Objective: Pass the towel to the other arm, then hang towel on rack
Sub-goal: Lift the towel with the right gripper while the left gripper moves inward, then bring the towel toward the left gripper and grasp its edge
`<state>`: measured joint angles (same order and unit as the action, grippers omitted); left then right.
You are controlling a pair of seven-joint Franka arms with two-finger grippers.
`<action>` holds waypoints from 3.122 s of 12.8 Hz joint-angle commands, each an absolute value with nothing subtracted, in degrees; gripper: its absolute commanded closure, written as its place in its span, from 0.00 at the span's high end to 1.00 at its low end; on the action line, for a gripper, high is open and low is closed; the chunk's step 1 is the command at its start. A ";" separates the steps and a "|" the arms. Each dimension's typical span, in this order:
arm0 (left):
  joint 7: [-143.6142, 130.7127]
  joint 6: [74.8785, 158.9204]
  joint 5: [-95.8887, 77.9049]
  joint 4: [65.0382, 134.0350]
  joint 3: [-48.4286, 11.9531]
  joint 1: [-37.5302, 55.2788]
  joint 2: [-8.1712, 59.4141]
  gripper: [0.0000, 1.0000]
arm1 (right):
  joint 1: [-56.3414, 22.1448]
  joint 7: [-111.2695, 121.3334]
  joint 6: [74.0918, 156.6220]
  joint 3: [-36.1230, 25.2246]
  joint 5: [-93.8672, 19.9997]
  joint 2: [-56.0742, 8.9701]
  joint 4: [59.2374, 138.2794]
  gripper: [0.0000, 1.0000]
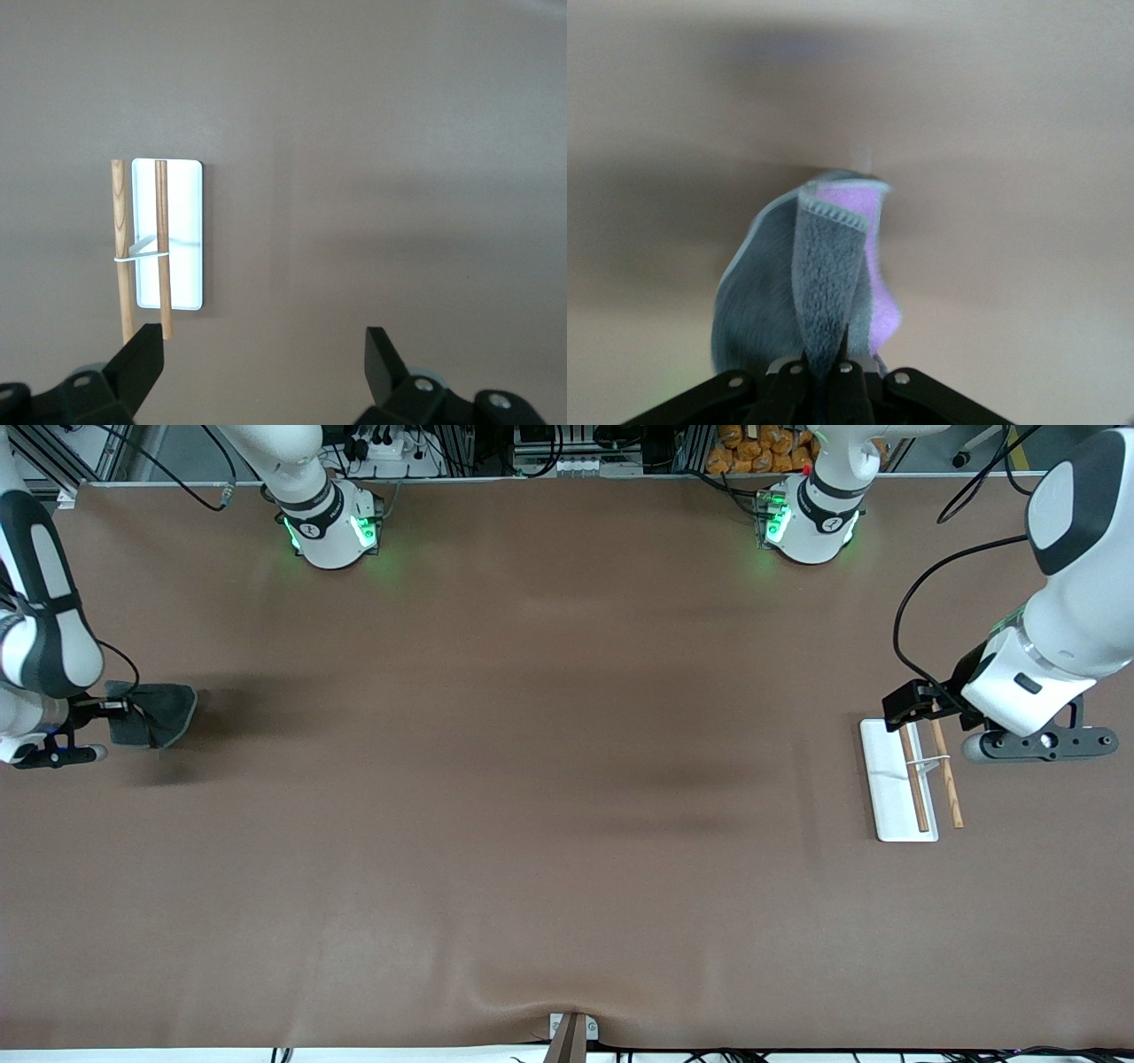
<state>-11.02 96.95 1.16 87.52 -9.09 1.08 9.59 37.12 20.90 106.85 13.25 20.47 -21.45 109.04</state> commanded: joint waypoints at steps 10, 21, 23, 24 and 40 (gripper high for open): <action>-37.04 103.52 -0.61 86.57 -11.34 9.83 13.00 1.00 | 22.09 -38.08 83.47 30.15 -13.67 -17.93 97.29 0.00; -72.05 119.00 -3.95 82.80 -11.34 22.41 26.27 1.00 | -0.60 -79.08 122.56 30.15 -42.96 -19.33 96.94 0.00; -76.79 121.89 -8.24 82.44 -11.34 23.20 27.51 1.00 | -3.76 -82.43 130.66 30.06 -46.05 -19.86 96.94 0.00; -78.73 122.95 -8.96 82.35 -11.34 23.29 27.77 1.00 | -5.26 -83.57 133.74 30.06 -46.23 -20.47 96.86 0.00; -85.52 123.40 -20.92 81.74 -11.16 23.12 29.36 0.93 | -11.07 -91.67 141.68 29.62 -44.91 -26.63 89.47 0.00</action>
<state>-84.34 123.32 -19.78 83.14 -11.31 22.86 28.44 -10.21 -90.61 141.83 30.21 -44.98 -25.82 91.12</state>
